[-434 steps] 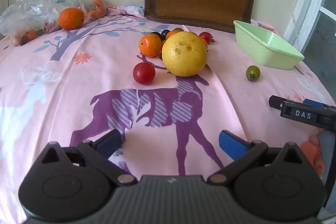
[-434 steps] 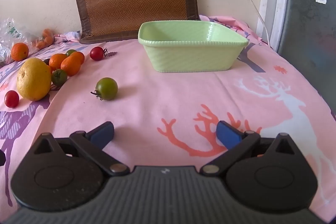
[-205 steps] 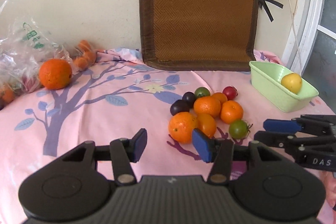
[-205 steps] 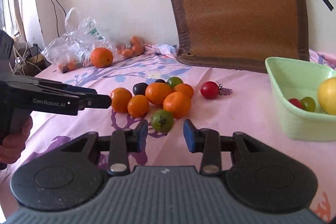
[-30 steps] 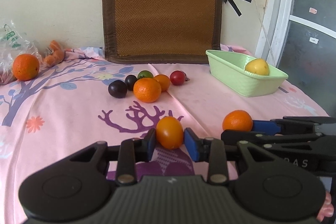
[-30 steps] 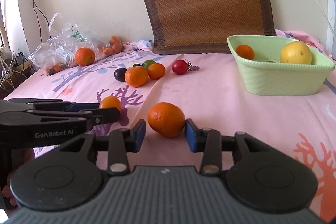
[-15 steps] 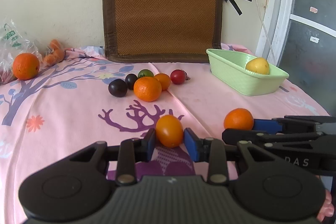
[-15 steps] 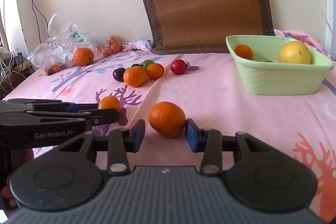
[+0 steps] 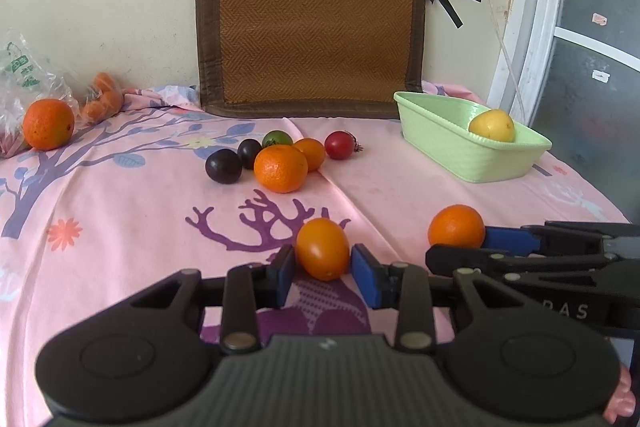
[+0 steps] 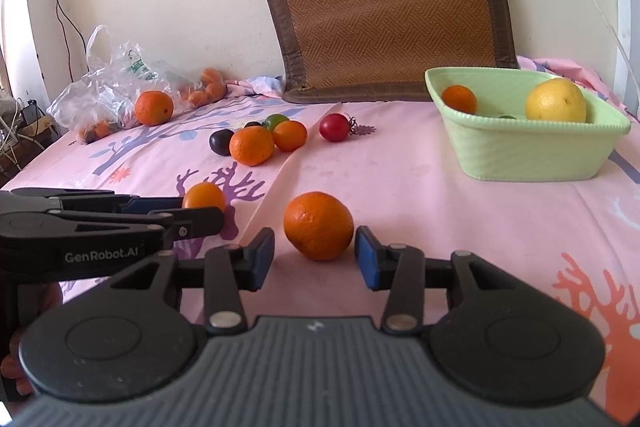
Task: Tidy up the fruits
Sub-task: 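Hold both mandarins raised above the bedspread, then carry both mandarins into the green basket and open both grippers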
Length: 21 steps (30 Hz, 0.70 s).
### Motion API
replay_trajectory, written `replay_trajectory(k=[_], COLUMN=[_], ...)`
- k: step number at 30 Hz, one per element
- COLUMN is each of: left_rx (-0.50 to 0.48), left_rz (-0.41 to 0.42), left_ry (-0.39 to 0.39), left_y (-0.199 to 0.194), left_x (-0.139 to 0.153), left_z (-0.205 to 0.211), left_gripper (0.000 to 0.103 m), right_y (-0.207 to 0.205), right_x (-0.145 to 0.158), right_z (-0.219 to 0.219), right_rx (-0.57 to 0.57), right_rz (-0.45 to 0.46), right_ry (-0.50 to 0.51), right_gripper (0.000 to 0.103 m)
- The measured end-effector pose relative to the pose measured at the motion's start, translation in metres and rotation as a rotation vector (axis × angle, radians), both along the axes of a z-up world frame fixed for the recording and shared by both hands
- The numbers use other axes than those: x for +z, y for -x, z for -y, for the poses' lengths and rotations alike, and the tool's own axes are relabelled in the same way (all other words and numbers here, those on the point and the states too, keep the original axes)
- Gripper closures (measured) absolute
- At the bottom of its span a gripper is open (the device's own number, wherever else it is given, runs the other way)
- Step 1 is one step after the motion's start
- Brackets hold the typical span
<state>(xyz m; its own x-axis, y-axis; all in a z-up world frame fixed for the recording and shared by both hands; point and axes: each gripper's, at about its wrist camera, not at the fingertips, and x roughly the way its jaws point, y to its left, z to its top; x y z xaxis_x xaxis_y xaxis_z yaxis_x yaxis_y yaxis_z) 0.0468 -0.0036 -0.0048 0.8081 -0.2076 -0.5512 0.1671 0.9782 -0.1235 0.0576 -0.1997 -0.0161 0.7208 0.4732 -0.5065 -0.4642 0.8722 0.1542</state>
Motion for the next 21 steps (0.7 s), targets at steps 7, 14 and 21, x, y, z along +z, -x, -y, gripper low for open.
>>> replay_trajectory(k=[7, 14, 21], left_rx=[-0.014, -0.056, -0.148], left_rz=[0.004, 0.021, 0.020], left_ry=[-0.006, -0.014, 0.074], left_y=[0.000, 0.001, -0.022], left_x=[0.000, 0.002, 0.021], left_z=[0.001, 0.006, 0.027], left_gripper=[0.074, 0.075, 0.075], right_y=[0.002, 0.003, -0.001], right_x=[0.000, 0.003, 0.020], right_z=[-0.006, 0.006, 0.038], right_rx=[0.003, -0.025, -0.113], right_rz=[0.017, 0.022, 0.092], right_ry=[0.038, -0.040, -0.104], right_gripper=[0.064, 0.065, 0.065])
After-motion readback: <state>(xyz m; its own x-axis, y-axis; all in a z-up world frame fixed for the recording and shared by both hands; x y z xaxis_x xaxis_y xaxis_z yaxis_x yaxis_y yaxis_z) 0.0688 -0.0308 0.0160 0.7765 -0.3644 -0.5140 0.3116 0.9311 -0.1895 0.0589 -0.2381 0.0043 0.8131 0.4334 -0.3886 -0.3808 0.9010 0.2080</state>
